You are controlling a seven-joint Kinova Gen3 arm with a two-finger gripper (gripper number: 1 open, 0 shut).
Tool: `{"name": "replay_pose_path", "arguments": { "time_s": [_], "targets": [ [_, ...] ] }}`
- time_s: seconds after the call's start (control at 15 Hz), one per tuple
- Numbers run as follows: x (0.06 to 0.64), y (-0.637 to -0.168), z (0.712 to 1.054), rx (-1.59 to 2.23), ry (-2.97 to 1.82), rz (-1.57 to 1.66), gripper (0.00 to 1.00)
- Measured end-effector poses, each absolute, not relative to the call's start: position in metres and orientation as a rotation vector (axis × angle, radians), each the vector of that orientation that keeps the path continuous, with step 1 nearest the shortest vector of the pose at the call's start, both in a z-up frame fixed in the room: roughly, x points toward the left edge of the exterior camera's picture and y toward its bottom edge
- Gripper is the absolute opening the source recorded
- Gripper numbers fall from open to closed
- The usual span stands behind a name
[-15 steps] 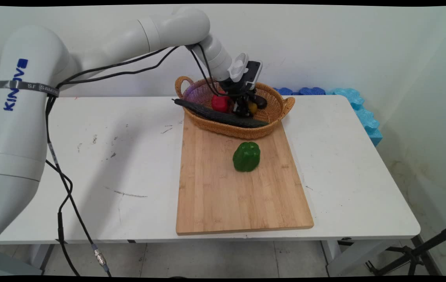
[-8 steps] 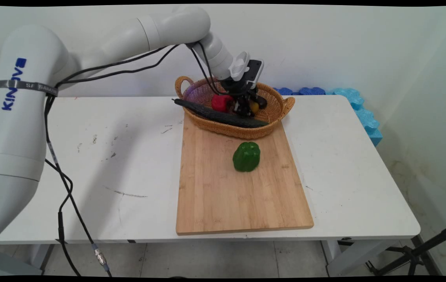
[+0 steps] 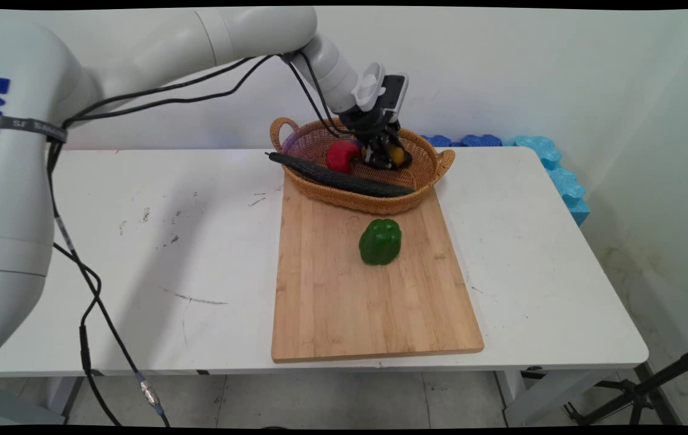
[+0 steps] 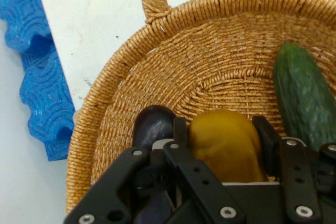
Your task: Place the picked object on the cutting board
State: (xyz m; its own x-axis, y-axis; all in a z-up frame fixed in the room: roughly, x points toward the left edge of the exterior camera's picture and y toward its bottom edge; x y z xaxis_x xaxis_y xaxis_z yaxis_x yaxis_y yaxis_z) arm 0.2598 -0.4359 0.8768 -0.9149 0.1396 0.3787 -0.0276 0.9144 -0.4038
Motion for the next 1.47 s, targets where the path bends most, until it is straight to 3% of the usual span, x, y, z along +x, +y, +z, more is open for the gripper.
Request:
{"name": "replay_pose_path", "arguments": {
  "time_s": [0.47, 0.93, 1.47],
  "targets": [
    [0.263, -0.403, 0.912, 0.044, -2.624, 0.592, 0.0],
    [0.279, -0.339, 0.948, 0.208, -2.593, 0.569, 0.0],
    [0.304, -0.261, 0.952, 0.334, -2.62, 0.456, 0.0]
  ]
}}
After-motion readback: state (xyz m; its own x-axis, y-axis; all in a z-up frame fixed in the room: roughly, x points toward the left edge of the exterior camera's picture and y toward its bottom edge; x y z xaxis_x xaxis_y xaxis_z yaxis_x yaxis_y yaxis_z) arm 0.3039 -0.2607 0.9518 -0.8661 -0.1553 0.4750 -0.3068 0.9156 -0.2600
